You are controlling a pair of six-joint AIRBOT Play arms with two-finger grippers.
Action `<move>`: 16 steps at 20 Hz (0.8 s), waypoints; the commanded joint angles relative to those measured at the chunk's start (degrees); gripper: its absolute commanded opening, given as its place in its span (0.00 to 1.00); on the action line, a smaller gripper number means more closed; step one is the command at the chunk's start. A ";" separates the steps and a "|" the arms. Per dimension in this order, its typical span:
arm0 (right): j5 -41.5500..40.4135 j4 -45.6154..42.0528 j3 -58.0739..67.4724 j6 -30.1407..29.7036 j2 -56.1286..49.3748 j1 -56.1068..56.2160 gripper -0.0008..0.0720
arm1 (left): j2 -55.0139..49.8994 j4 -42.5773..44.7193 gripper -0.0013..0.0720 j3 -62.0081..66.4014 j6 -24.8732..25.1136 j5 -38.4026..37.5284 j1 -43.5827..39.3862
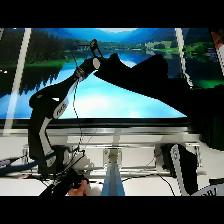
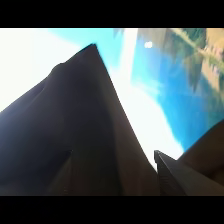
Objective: Fold the clothes and pants, and hang the long-sleeved shirts on hangers.
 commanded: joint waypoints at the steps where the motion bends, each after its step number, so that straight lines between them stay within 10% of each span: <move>1: 0.02 1.68 -0.02 0.00 0.02 -0.02 0.05 | -4.52 0.02 0.70 5.09 -0.52 0.37 -0.24; 4: 0.04 1.68 -0.02 0.00 0.02 -0.02 0.05 | -5.07 0.04 0.08 5.88 -0.44 3.45 -0.24; 5: 0.04 1.68 -0.02 0.00 0.02 -0.02 0.05 | -4.76 0.04 0.03 5.88 -0.46 6.16 -0.20; 16: -9.64 10.47 -1.77 0.02 -3.45 0.00 0.05 | 10.60 13.03 0.02 6.93 4.50 12.17 1.03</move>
